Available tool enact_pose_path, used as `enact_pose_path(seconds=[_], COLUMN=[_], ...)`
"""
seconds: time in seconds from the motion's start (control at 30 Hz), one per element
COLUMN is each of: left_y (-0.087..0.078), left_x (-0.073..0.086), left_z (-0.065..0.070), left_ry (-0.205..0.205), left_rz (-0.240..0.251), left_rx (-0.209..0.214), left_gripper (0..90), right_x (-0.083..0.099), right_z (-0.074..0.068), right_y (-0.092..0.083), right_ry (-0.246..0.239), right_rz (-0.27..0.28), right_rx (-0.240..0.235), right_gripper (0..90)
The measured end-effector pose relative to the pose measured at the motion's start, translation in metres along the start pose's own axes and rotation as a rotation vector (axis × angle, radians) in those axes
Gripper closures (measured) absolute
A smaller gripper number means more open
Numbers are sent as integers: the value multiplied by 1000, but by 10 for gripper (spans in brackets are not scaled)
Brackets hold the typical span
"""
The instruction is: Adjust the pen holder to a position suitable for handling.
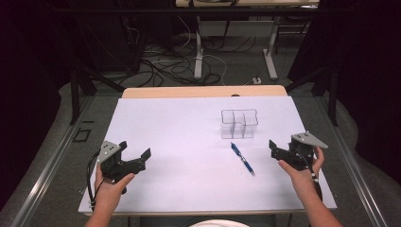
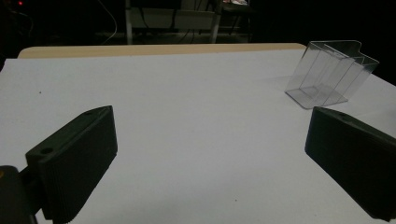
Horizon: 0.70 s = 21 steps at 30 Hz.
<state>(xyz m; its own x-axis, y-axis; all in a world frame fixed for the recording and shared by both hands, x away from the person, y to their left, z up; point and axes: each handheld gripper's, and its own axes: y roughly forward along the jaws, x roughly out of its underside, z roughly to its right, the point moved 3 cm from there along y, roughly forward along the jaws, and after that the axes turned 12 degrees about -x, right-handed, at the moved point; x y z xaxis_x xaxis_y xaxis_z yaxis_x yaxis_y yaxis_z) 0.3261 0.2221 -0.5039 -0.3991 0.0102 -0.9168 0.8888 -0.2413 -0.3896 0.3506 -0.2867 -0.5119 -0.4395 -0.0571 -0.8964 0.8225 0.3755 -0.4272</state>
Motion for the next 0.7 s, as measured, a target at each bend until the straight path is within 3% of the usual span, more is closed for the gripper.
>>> enact_pose_path(seconds=[0.13,0.23,0.37,0.47,0.57,0.7], left_y=[1,-1,-4,-4,-4,-4], left_x=[0,0,0,1,1,2], left_z=[0,1,2,2,2,1], left_ry=[-8,-8,-2,-2,-2,-2], left_rz=[-7,-6,-2,-2,-4,-3], left_rx=[-2,-5,-2,2,2,2], left_gripper=[26,34,35,34,39,46], right_x=[1,2,-2,-8,-11,-14], right_z=[-1,-3,-6,-6,-6,-3], right_y=[2,5,7,6,7,13], right_ry=[-39,-50,-64,-51,-2,-22], right_rz=[-8,-29,-15,3,-19,-52], right_rx=[3,-29,-37,-26,-42,-53], right_gripper=[156,212,255,372,404,413])
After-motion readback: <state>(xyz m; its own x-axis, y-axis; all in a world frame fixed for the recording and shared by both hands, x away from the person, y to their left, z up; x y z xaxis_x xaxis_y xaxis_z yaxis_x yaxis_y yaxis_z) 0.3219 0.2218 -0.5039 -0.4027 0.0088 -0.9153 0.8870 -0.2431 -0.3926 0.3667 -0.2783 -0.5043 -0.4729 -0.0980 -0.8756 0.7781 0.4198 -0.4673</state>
